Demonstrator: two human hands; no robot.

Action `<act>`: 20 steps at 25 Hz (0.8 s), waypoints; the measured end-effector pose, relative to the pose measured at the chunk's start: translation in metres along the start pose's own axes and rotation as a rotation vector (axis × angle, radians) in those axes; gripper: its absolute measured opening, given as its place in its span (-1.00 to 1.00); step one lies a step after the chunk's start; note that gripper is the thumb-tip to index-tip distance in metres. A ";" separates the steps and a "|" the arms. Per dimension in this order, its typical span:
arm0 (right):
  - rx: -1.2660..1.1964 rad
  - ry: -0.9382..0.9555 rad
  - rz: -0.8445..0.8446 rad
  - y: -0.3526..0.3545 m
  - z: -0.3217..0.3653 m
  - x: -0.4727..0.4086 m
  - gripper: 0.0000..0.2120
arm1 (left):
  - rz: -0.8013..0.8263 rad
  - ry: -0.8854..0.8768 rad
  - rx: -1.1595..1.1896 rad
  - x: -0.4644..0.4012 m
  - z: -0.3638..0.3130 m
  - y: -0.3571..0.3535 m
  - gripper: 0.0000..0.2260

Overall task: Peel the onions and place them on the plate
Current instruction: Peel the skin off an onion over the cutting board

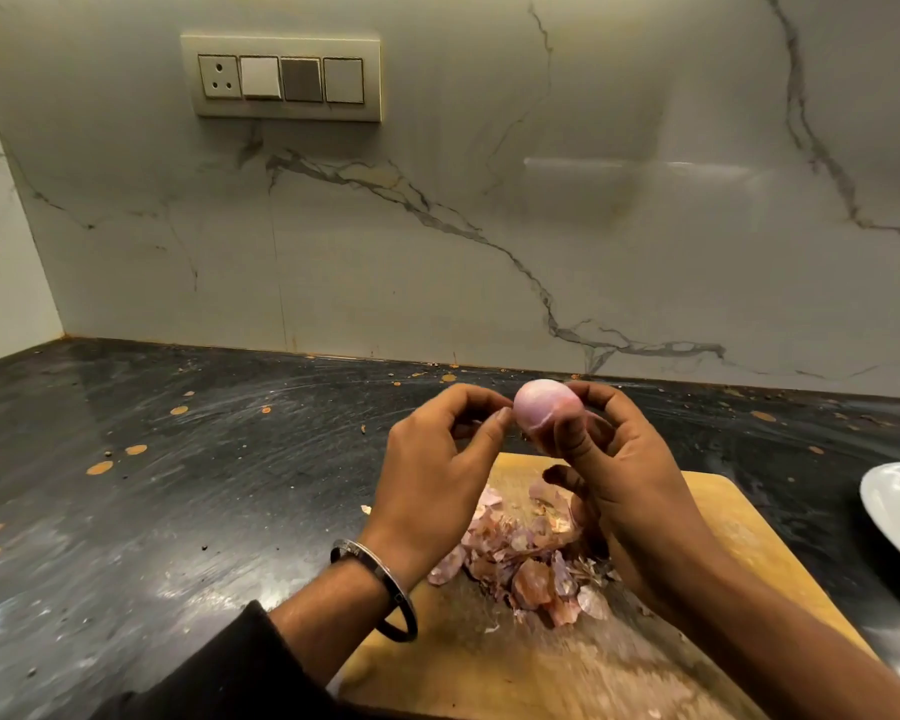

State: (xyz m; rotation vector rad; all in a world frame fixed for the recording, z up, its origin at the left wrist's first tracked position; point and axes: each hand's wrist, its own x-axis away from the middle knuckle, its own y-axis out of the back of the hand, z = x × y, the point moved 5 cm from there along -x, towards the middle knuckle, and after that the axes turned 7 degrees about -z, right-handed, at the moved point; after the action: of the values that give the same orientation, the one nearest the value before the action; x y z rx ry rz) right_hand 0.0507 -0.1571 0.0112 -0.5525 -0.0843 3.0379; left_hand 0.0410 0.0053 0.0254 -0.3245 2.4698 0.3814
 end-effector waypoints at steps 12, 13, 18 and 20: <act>-0.044 0.014 0.119 -0.007 -0.002 0.000 -0.41 | -0.054 -0.011 0.135 -0.005 0.002 0.005 -0.84; -0.029 0.022 0.104 -0.007 -0.002 0.000 -0.40 | -0.058 -0.029 0.123 -0.005 0.001 0.005 -0.84; -0.011 0.045 0.081 -0.003 0.001 0.000 -0.40 | -0.088 -0.092 0.104 -0.004 -0.004 0.007 -0.82; 0.019 0.055 0.081 -0.002 0.002 0.000 -0.39 | -0.100 -0.088 0.073 -0.004 -0.003 0.007 -0.84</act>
State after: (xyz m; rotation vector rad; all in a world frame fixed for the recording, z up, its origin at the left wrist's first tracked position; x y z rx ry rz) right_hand 0.0498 -0.1554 0.0131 -0.6529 -0.0309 3.0953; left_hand 0.0399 0.0116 0.0315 -0.3908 2.3642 0.2577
